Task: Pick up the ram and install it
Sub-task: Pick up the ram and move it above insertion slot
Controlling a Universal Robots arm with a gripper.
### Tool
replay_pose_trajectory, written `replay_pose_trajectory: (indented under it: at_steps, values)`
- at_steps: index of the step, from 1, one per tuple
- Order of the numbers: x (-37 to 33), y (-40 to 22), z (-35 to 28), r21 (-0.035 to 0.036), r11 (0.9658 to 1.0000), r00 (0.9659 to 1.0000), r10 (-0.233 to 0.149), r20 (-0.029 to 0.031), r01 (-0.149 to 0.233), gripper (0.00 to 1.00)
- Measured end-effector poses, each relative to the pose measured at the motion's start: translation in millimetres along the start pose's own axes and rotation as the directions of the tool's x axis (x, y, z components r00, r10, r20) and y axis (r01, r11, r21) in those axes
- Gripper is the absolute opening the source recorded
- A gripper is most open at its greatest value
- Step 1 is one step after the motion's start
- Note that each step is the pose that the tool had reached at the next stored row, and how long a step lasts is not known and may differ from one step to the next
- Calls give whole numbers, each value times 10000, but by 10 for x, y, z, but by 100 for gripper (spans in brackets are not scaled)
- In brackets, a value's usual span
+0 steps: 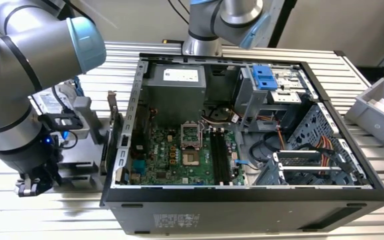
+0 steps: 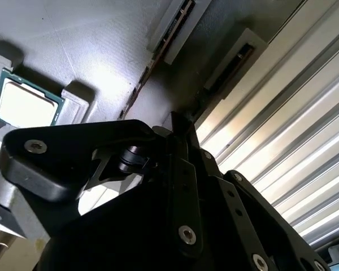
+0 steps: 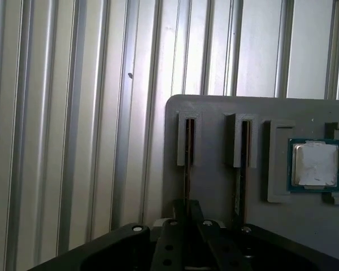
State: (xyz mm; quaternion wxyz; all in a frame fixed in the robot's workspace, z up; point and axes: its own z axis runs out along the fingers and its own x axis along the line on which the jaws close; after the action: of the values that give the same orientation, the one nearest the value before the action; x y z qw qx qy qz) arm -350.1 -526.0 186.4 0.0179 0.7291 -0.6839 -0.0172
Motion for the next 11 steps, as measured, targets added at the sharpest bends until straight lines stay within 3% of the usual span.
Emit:
replay_pose_trajectory:
  at_steps: [11]
  values:
    - [-7,-1,0,0,10000,10000,0,0,0,0]
